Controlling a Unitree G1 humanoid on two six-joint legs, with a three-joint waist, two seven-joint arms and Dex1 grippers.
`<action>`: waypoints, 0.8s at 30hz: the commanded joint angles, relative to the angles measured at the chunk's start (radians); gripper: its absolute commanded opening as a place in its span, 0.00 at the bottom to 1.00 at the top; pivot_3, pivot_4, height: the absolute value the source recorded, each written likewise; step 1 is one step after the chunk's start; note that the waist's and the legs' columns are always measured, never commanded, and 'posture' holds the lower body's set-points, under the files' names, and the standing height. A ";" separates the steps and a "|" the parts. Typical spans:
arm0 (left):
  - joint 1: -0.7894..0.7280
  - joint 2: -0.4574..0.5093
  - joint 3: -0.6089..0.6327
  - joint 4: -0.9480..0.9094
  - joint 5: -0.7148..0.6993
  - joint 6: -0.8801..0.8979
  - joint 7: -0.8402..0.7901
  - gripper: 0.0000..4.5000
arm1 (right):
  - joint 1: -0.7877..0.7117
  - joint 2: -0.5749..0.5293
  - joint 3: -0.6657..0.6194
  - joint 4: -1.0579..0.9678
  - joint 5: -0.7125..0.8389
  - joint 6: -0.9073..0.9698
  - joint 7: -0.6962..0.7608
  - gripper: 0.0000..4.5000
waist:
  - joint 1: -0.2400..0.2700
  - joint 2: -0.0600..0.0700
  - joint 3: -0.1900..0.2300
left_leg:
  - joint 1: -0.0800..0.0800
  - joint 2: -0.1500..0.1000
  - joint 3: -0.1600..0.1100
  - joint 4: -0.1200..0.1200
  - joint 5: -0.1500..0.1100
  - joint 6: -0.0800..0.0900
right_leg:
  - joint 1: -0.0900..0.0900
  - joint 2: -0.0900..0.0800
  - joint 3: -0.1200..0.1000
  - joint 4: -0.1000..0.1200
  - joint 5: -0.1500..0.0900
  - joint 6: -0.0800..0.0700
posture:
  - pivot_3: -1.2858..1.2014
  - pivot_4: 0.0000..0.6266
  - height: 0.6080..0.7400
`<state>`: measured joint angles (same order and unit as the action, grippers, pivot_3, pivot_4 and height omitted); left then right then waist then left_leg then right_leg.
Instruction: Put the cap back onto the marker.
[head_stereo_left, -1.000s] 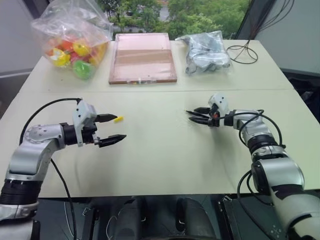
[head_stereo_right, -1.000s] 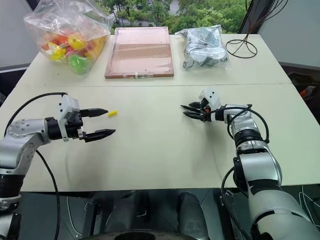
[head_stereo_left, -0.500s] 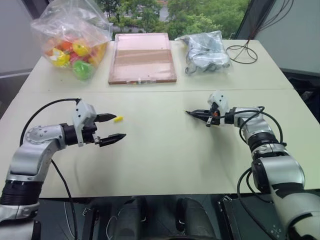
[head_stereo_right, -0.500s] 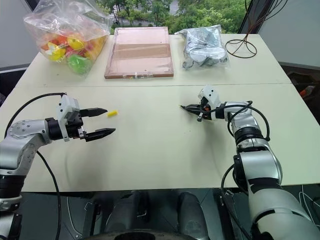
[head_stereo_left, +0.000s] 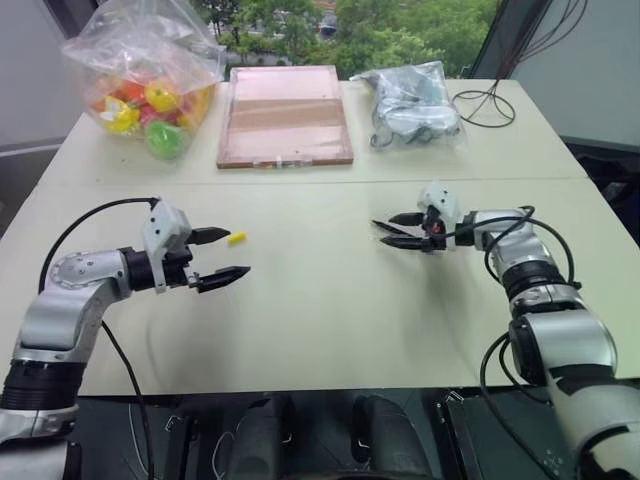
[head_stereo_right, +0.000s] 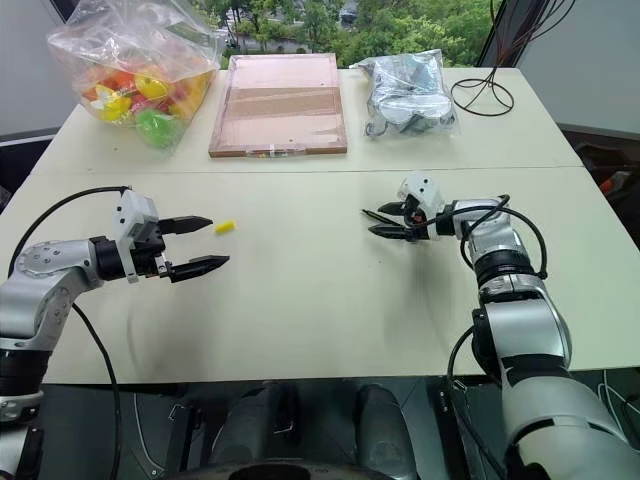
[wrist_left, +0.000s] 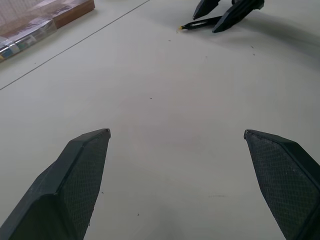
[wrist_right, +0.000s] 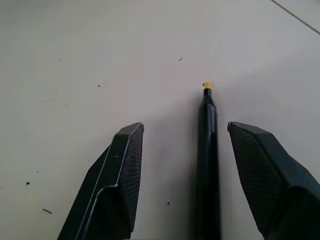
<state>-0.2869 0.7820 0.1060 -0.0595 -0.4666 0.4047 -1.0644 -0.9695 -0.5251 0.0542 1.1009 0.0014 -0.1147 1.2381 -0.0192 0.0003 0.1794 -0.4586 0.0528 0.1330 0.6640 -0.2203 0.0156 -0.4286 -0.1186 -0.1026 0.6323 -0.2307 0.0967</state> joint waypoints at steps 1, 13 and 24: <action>-0.005 0.001 0.025 -0.011 0.001 -0.022 0.006 1.00 | -0.049 -0.021 0.000 -0.017 -0.009 -0.003 -0.003 0.65 | 0.001 0.000 0.000 | 0.000 0.000 0.000 0.000 0.000 0.000 | 0.000 0.000 0.000 0.000 0.000 0.000 | 0.52 0.24 1.00; 0.012 -0.015 0.026 -0.027 0.002 -0.024 0.023 1.00 | -0.036 -0.013 0.012 -0.009 -0.025 0.043 0.046 0.65 | 0.001 0.000 0.000 | 0.000 0.000 0.000 0.000 0.000 0.000 | 0.000 0.000 0.000 0.000 0.000 0.000 | 0.52 0.24 1.00; 0.043 -0.023 0.032 -0.050 -0.002 -0.026 0.053 1.00 | 0.096 -0.016 -0.013 -0.270 0.037 0.177 0.015 0.65 | 0.003 0.000 0.000 | 0.000 0.000 0.000 0.000 0.000 0.000 | 0.000 0.000 0.000 0.000 0.000 0.000 | 0.52 0.24 1.00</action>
<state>-0.2427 0.7596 0.1061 -0.0825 -0.4638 0.3999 -1.0184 -0.8839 -0.5296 0.0576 0.9051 0.0135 0.0411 1.2577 -0.0163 0.0005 0.1795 -0.4587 0.0528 0.1329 0.6640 -0.2203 0.0156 -0.4286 -0.1188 -0.1025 0.6323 -0.2307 0.0967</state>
